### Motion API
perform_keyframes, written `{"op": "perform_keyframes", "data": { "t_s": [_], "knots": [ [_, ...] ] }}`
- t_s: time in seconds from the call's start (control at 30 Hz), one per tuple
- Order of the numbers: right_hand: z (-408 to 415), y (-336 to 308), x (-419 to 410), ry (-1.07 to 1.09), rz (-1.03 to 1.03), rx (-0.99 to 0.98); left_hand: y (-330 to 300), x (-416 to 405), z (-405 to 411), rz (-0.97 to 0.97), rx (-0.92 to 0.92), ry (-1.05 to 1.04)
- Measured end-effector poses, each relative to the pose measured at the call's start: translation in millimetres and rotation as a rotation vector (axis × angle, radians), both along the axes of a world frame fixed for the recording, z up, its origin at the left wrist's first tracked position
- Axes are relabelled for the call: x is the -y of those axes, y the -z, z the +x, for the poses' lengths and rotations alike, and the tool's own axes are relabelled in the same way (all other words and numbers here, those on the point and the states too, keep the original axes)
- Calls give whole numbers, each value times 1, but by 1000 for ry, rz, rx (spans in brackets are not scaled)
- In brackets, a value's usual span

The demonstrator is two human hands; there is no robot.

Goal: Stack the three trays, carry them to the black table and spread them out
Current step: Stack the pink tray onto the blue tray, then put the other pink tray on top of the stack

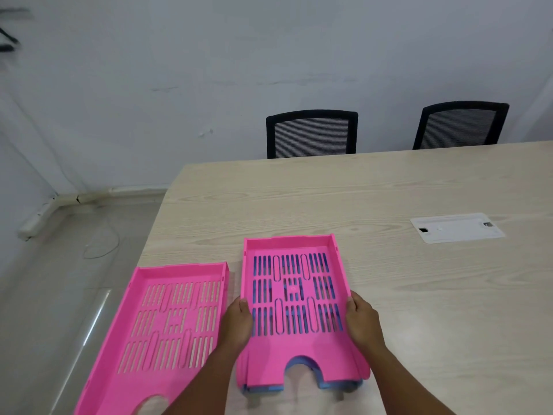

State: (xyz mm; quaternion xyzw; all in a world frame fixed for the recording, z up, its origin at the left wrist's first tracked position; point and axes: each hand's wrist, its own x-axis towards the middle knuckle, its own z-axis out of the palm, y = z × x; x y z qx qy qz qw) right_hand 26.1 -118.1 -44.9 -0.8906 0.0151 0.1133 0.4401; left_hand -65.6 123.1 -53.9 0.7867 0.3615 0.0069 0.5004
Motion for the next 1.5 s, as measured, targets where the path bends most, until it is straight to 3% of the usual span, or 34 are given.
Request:
{"op": "perform_keyframes", "data": {
  "t_s": [0.1,0.23,0.5,0.93,1.2,1.4,1.5],
  "knots": [
    [2,-4,-6,55,-3,67,-2,-4,3,18,-41,22],
    [2,-13,-16,133,-48,183,-9,-9,-4,28,46,50],
    [-7,-27,-71,-31,-3,287,-23,-51,-25,81,146,-14],
    [-74,-30,-212,-389,73,296,-27,-150,-109,200,135,-184],
    [-102,-15,-251,-458,-43,80,-13,-196,-146,251,5,-194],
    [-122,18,-254,-381,-112,-187,4,-212,-161,185,-159,-100],
    [-131,30,-253,-363,-131,-210,8,-221,-164,191,-176,-120]
  ]
}}
